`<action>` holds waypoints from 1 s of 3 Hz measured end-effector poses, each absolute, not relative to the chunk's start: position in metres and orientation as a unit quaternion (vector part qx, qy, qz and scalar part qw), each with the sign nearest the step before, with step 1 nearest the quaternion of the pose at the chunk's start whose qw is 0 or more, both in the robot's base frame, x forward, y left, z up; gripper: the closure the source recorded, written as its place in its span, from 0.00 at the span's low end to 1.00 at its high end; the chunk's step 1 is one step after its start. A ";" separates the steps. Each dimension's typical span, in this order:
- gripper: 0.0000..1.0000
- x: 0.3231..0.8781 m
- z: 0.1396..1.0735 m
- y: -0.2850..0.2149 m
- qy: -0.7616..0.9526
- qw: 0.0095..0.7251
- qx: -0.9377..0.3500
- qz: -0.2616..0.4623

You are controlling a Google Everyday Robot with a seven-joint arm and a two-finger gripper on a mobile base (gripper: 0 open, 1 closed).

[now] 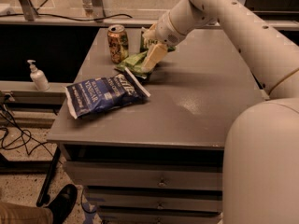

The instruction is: Move green jalapeno chip bag near orange can

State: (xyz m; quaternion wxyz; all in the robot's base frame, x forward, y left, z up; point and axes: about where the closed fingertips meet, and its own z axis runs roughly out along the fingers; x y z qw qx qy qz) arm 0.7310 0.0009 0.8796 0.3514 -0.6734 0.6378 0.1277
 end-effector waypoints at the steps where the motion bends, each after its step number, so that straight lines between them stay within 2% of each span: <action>1: 0.00 0.724 0.883 -0.001 0.634 0.348 -0.679 0.126; 2: 0.00 0.704 0.898 -0.031 0.635 0.346 -0.682 0.113; 3: 0.00 0.682 0.929 -0.085 0.645 0.355 -0.671 0.092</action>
Offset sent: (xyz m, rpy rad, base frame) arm -0.0561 -0.0861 0.0492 -0.0608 -0.0534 -0.0239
